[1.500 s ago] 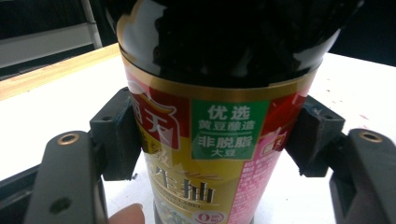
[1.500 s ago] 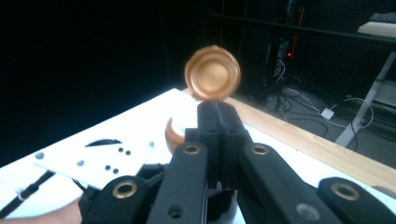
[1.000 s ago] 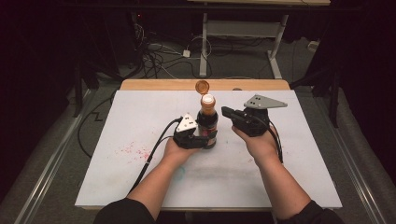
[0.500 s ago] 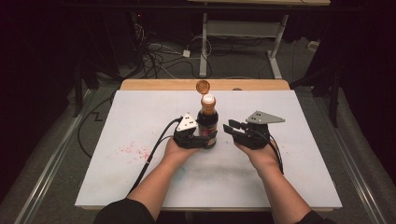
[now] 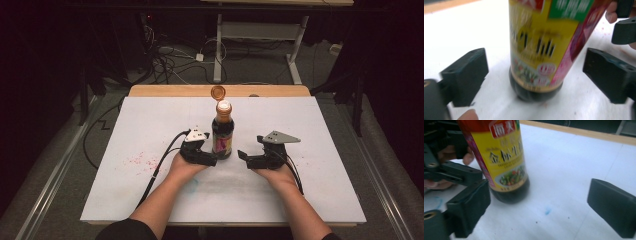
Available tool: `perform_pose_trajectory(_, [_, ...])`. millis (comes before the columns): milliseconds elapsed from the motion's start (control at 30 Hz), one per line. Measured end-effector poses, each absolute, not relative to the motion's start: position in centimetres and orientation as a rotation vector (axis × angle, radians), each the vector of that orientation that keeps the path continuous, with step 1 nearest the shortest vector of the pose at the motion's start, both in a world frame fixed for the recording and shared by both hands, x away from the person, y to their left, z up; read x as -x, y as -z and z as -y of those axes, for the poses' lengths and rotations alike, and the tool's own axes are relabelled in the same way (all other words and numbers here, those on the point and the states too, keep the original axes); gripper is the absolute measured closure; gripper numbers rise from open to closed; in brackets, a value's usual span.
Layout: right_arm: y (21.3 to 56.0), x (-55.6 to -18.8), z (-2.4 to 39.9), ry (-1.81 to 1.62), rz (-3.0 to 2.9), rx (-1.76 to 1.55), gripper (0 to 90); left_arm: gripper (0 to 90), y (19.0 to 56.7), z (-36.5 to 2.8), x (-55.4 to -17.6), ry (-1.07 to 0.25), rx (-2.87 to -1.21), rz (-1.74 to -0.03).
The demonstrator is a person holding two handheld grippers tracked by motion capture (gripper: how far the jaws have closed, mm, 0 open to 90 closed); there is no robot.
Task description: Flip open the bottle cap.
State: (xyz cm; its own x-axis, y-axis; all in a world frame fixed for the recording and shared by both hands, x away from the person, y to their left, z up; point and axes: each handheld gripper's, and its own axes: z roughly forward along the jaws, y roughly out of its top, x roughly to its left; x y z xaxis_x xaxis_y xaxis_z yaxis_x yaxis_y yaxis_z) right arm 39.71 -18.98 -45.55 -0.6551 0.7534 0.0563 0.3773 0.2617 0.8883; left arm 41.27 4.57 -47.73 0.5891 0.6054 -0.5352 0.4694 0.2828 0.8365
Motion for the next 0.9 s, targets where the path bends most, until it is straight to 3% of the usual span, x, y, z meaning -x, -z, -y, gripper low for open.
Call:
perform_pose_trajectory(100, [46.2, -39.6, 19.2, -1.337, -2.161, -1.043, 0.4, 0.0, 48.1, -5.1, -41.0, -0.117, -1.351, -1.039])
perform_pose_trajectory(500, [47.2, -38.1, 20.4, -1.283, -2.153, -1.028, 0.4, 0.0, 48.6, -8.5, -39.2, -0.150, -1.362, -1.086])
perform_pose_trajectory(900, [47.5, -35.4, 22.7, -1.267, -2.100, -1.018, 0.4, 0.0, 49.0, -13.9, -35.0, -0.243, -1.318, -1.099])
